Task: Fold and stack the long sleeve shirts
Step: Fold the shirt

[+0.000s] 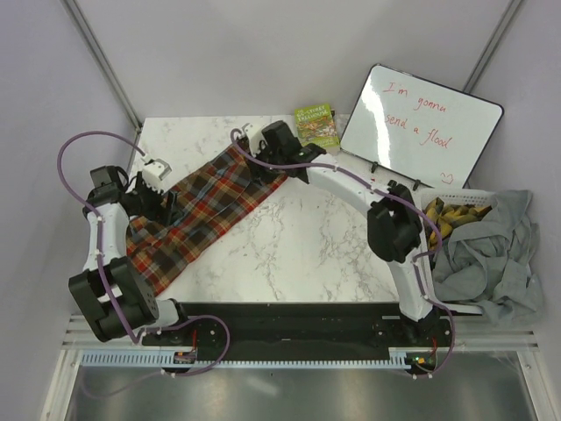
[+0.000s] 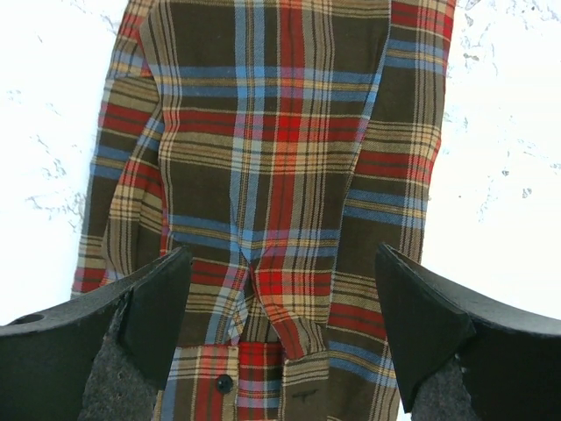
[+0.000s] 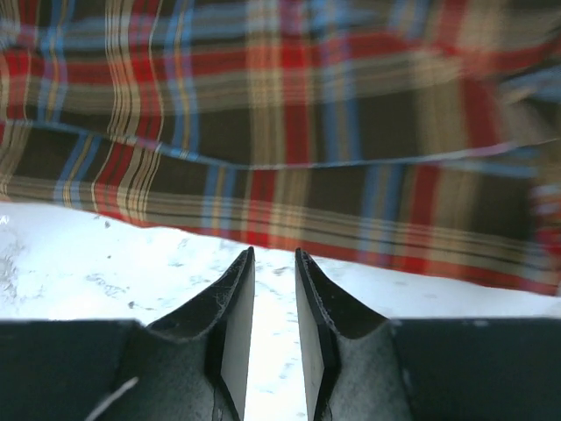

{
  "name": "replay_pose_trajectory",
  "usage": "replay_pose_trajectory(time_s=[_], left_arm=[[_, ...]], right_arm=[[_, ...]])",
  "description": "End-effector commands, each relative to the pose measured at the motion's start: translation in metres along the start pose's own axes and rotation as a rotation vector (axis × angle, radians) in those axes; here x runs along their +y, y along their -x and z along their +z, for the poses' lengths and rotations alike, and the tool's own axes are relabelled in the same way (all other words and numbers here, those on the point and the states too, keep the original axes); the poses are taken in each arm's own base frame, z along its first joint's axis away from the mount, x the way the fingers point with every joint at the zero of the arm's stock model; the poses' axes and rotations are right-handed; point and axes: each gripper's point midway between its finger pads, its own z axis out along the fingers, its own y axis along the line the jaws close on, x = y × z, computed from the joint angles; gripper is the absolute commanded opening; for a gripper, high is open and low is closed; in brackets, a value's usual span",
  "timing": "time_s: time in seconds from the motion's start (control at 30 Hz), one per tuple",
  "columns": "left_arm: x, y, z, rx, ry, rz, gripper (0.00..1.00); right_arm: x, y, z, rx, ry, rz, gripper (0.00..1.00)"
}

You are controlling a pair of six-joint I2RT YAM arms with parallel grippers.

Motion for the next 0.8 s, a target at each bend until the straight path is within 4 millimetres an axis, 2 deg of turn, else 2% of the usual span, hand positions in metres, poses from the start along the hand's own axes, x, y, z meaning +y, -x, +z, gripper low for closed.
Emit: replay_pose_trajectory(time_s=[0.0, 0.1, 0.23, 0.33, 0.37, 0.47, 0.53, 0.67, 0.77], left_arm=[[0.014, 0.002, -0.002, 0.005, 0.045, -0.062, 0.91], [0.017, 0.003, -0.01, -0.02, 0.053, -0.062, 0.91], [0.016, 0.0, -0.015, -0.011, 0.065, -0.037, 0.92], [0.014, -0.007, -0.014, 0.007, 0.066, -0.009, 0.92], [0.013, -0.009, -0.013, 0.013, 0.062, -0.005, 0.92], [0.011, -0.013, -0.013, 0.02, 0.058, 0.005, 0.92], [0.009, -0.016, -0.011, 0.025, 0.045, 0.043, 0.91], [-0.001, -0.039, -0.001, 0.119, 0.01, 0.148, 0.77], [-0.016, -0.048, 0.01, 0.188, -0.025, 0.252, 0.71]], right_arm=[[0.05, -0.058, 0.049, 0.133, 0.126, 0.134, 0.32], [0.051, -0.075, 0.073, 0.166, 0.106, 0.15, 0.31], [0.036, -0.086, 0.086, 0.183, 0.046, 0.124, 0.31], [0.019, -0.092, 0.094, 0.196, -0.023, 0.083, 0.3], [0.002, -0.102, 0.099, 0.216, -0.08, 0.062, 0.29], [-0.033, -0.105, 0.097, 0.223, -0.147, 0.057, 0.29], [-0.046, -0.107, 0.092, 0.226, -0.153, 0.057, 0.29], [-0.072, -0.106, 0.074, 0.23, -0.188, 0.046, 0.29], [-0.089, -0.111, 0.072, 0.242, -0.206, 0.045, 0.29]])
